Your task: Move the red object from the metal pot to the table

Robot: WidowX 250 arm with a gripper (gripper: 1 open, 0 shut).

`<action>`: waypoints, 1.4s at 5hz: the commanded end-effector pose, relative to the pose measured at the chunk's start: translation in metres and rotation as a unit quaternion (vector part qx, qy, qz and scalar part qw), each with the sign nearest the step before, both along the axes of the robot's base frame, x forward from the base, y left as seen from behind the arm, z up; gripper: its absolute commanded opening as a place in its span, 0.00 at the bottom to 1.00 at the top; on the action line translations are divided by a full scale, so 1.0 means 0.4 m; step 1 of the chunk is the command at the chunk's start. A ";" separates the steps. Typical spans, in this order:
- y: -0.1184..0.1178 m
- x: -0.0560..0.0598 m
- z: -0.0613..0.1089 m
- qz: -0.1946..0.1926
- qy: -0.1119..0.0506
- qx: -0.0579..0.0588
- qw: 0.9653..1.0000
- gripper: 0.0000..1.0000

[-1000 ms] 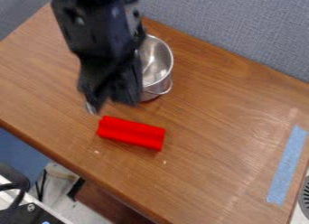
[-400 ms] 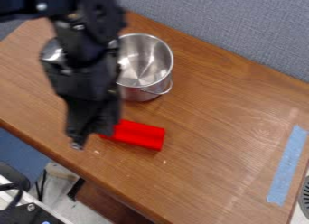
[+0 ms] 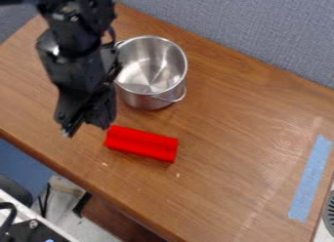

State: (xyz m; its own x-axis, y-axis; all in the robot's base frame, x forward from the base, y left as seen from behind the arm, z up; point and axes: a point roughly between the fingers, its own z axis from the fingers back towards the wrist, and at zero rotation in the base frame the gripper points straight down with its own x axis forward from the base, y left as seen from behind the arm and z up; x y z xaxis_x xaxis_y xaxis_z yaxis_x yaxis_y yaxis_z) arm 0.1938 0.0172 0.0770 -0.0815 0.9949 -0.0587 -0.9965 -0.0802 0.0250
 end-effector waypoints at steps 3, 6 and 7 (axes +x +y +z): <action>0.042 -0.056 0.044 -0.016 -0.010 0.036 0.999 0.00; -0.178 0.016 -0.089 0.179 0.000 0.070 0.981 1.00; -0.225 0.039 -0.089 0.143 -0.008 0.071 0.987 1.00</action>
